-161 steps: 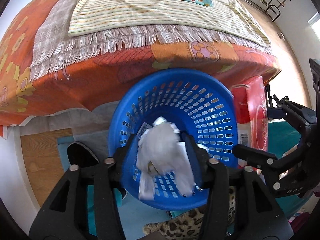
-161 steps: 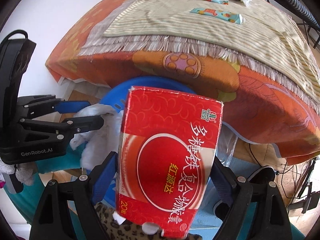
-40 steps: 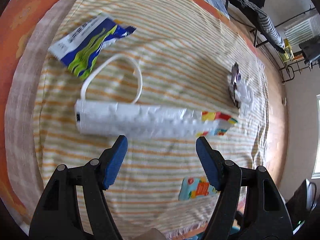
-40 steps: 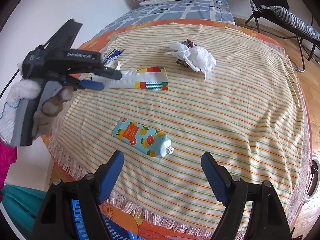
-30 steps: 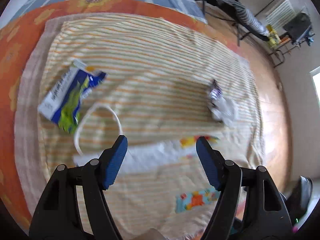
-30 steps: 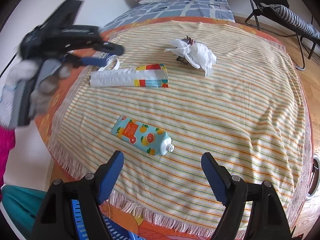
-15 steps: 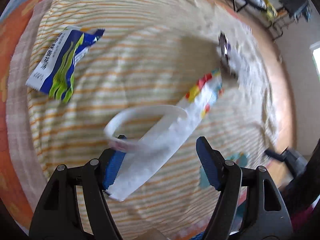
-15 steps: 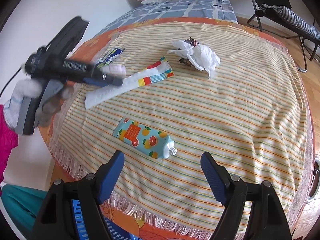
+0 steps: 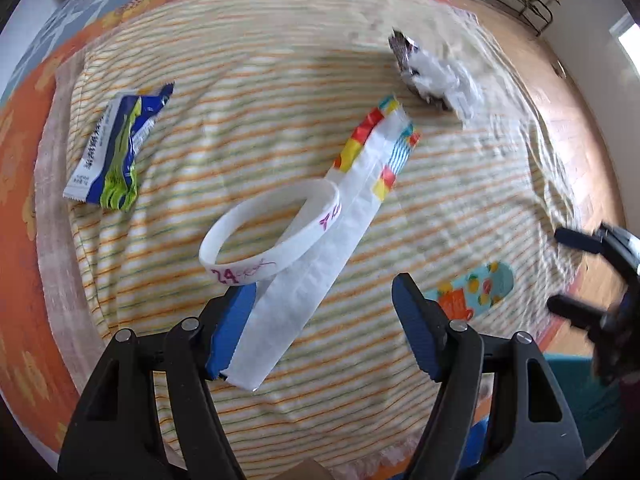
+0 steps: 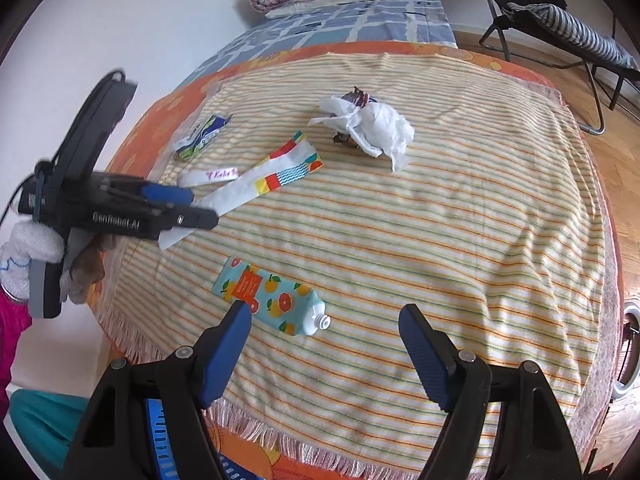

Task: Collect trash
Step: 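Lift the white tube with the left tool while the right tool reaches the fruit-print tube, then grasp the fruit-print tube with the right tool while the left tool holds the white tube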

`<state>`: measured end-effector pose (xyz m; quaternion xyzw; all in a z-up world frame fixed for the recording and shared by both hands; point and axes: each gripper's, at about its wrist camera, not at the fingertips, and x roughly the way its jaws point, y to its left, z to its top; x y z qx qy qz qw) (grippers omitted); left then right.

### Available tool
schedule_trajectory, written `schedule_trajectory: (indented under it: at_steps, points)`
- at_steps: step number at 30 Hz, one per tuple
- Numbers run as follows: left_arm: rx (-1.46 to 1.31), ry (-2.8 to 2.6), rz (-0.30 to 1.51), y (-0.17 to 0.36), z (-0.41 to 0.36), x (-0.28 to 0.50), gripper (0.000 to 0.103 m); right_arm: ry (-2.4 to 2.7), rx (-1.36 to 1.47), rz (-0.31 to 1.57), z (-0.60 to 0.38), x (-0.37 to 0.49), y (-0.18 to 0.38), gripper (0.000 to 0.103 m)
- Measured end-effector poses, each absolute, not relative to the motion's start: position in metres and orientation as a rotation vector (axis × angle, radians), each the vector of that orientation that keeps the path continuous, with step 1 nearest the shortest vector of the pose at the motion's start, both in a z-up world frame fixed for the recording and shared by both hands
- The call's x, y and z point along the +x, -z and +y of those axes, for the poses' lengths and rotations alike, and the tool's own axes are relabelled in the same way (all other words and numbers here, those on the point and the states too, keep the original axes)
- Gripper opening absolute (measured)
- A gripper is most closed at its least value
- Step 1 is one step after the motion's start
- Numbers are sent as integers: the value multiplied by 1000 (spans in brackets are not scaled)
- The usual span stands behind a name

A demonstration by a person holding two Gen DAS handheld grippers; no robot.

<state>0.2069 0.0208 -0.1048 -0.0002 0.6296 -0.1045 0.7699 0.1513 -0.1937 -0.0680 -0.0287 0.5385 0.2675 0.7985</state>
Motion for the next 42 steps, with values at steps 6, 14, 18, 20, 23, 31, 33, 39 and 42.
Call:
schedule_trajectory:
  at_steps: [6, 14, 18, 20, 23, 31, 33, 39, 42]
  points:
    - [-233, 152, 1284, 86, 74, 243, 73, -570, -58, 1168, -195, 153, 72, 79]
    - [-129, 213, 1327, 87, 58, 226, 73, -586, -96, 1164, -188, 150, 74, 79]
    - [-74, 234, 1358, 100, 41, 224, 73, -605, -116, 1165, -180, 151, 77, 79]
    - [-47, 226, 1367, 107, 31, 226, 73, -628, -121, 1162, -176, 153, 77, 79]
    - [15, 225, 1375, 113, 14, 230, 73, -661, -154, 1150, -165, 157, 78, 80]
    - [121, 204, 1368, 117, 4, 219, 54, -782, -362, 1141, -122, 154, 98, 86]
    - [59, 187, 1378, 115, 21, 216, 47, -793, -377, 1160, -116, 156, 107, 86]
    - [19, 198, 1399, 116, 39, 190, 38, -769, -550, 1136, -96, 145, 118, 85]
    - [-16, 211, 1411, 117, 45, 177, 38, -761, -569, 1148, -92, 140, 117, 71]
